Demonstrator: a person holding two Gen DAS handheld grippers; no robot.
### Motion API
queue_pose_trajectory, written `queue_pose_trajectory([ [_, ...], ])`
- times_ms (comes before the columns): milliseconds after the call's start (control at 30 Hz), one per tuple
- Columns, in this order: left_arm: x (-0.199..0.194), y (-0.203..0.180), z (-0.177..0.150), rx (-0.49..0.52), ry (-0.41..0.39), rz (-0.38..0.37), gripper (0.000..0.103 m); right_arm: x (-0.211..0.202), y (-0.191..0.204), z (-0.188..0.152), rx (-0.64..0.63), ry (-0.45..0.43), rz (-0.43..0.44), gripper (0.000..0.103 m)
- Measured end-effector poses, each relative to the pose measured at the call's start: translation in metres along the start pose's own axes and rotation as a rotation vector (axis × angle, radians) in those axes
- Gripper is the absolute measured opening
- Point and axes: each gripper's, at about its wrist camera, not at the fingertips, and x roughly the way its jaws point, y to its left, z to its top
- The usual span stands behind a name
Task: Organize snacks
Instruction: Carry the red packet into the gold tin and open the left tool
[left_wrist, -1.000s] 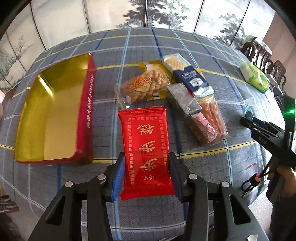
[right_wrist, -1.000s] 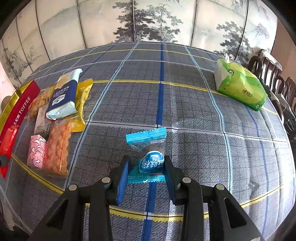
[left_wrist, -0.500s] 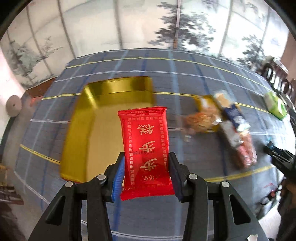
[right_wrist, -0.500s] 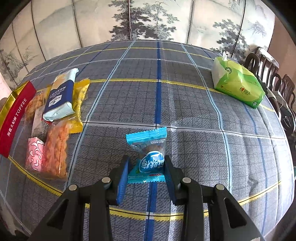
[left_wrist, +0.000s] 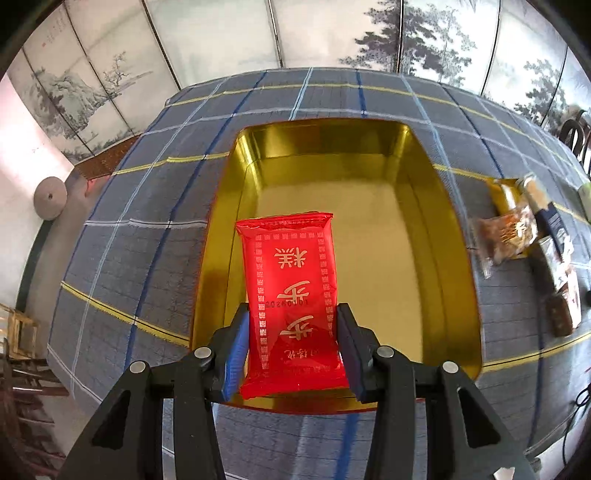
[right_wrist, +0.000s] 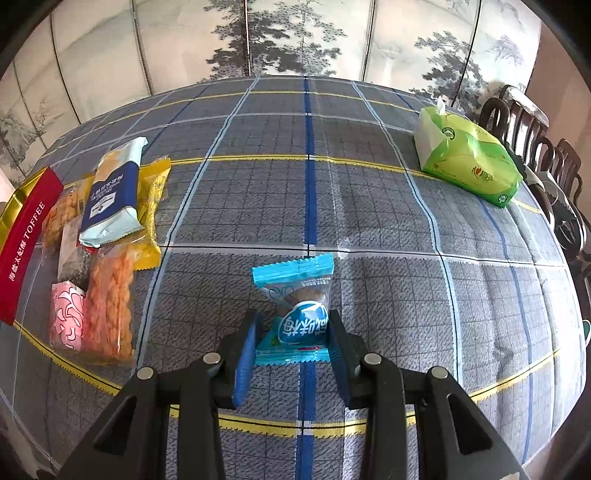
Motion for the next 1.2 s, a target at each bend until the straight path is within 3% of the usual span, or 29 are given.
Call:
queue_pose_trajectory([
  [633,0.027,0.008,-0.008,0.029,0.061,0.008,0.041,0.000,0.002,0.001,0.029,0.014,-0.025,0.036],
  [933,0.024,0.009,-0.008,0.040,0.051,0.025,0.046,0.000,0.003,0.001,0.032,0.014,-0.030,0.036],
  [1200,0.007,0.009,-0.007,0.037,0.001,0.023,0.058,-0.001,0.004,0.000,0.035,0.015,-0.034,0.036],
])
